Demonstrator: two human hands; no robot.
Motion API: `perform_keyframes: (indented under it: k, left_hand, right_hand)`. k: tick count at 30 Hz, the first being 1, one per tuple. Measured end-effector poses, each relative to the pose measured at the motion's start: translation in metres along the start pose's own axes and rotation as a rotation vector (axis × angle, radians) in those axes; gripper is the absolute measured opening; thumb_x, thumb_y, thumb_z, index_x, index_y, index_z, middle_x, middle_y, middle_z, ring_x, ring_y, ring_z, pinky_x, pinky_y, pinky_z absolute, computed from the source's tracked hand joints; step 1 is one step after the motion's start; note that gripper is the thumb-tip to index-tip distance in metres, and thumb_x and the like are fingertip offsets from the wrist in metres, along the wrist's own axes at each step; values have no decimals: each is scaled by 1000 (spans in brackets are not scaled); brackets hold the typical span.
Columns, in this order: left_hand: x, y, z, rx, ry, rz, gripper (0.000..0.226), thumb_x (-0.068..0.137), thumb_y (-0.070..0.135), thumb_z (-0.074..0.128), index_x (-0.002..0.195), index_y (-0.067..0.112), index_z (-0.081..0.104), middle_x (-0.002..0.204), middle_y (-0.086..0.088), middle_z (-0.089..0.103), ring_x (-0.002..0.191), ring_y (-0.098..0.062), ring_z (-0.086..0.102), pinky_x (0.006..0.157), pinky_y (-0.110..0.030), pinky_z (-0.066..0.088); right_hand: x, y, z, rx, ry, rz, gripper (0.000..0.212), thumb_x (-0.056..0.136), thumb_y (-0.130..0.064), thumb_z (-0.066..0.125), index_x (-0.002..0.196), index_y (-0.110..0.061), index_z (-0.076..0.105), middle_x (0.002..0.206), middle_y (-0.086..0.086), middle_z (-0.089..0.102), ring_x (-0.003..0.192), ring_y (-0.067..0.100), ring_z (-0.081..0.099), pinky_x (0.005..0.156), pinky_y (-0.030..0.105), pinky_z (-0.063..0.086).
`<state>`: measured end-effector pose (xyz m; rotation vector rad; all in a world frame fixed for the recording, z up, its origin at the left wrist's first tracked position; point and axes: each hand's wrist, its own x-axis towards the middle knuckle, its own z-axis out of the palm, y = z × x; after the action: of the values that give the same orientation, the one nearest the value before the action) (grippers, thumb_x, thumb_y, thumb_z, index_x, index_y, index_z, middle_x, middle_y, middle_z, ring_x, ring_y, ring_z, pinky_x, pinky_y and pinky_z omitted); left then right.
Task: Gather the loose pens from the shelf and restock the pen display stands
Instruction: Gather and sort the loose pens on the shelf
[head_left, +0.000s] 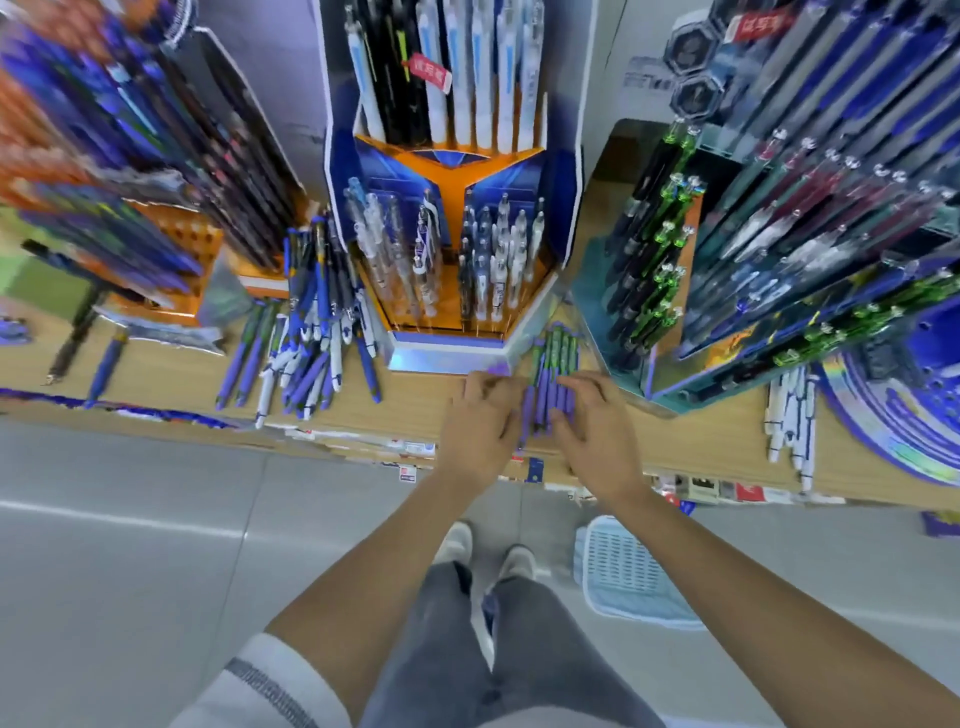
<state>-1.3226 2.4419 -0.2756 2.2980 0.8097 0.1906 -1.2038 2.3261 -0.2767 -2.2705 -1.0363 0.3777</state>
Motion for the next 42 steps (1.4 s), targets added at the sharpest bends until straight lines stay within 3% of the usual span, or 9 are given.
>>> perform_keyframes:
  k: [3, 6, 12, 18, 21, 23, 28, 35, 42]
  left_hand:
    - [-17, -21, -28, -99, 181, -63, 32, 87, 22, 44, 110, 18, 66, 103, -3, 60, 89, -20, 57, 72, -33, 48]
    - [-34, -51, -64, -139, 365, -161, 22, 89, 23, 47, 98, 20, 66, 84, 1, 60, 72, -16, 53, 61, -33, 44]
    - [-51, -129, -145, -144, 600, -428, 10, 91, 19, 55, 98, 14, 61, 87, -2, 59, 80, -24, 55, 67, -40, 46]
    - [-46, -222, -192, -35, 240, -569, 22, 87, 23, 62, 107, 13, 61, 105, -9, 63, 97, -31, 60, 77, -40, 48]
    - [-39, -234, -196, 12, 83, -491, 29, 82, 35, 69, 103, 17, 61, 102, -5, 66, 96, -28, 62, 75, -37, 49]
    - [-33, -236, -199, 77, 17, -450, 36, 79, 43, 71, 101, 18, 59, 99, -3, 65, 94, -28, 61, 70, -36, 48]
    - [-24, -240, -207, 192, -79, -418, 36, 78, 41, 69, 88, 10, 54, 87, -7, 59, 86, -31, 62, 61, -32, 38]
    - [-22, -236, -213, 316, -151, -328, 44, 83, 45, 64, 102, 6, 55, 97, -10, 63, 91, -32, 63, 65, -32, 39]
    - [-24, -230, -225, 288, -204, -361, 25, 88, 34, 55, 79, 12, 49, 76, -5, 50, 75, -28, 51, 62, -30, 38]
  right_hand:
    - [7, -38, 2, 158, -49, -56, 23, 91, -10, 61, 114, -13, 62, 105, 4, 61, 90, 4, 53, 81, 19, 40]
    - [12, -88, 19, 340, -177, -66, 16, 95, -11, 57, 109, -16, 63, 87, 3, 66, 75, 5, 56, 69, 18, 44]
    - [31, -179, 85, 401, -277, -101, 9, 93, -19, 59, 99, -22, 65, 78, 1, 68, 70, 20, 64, 70, 36, 51]
    - [42, -248, 158, 355, -204, 73, 15, 86, -32, 58, 90, -19, 66, 73, 2, 68, 69, 26, 67, 69, 49, 55]
    - [38, -253, 181, 211, -203, 134, 35, 74, -52, 46, 87, -28, 67, 70, -1, 70, 66, 25, 68, 66, 46, 55]
    - [33, -259, 184, 182, -194, 195, 34, 73, -50, 48, 90, -28, 69, 70, -1, 70, 64, 22, 68, 67, 44, 56]
    - [22, -268, 191, 119, -169, 311, 9, 86, -24, 67, 83, -18, 72, 73, 3, 73, 65, 23, 70, 70, 38, 55]
    - [20, -272, 210, -76, -176, 391, 36, 80, -41, 66, 59, -12, 62, 55, 8, 63, 59, 22, 66, 54, 32, 52]
    - [20, -275, 213, -135, -191, 413, 33, 78, -31, 66, 51, -15, 57, 54, 7, 63, 56, 23, 61, 47, 26, 45]
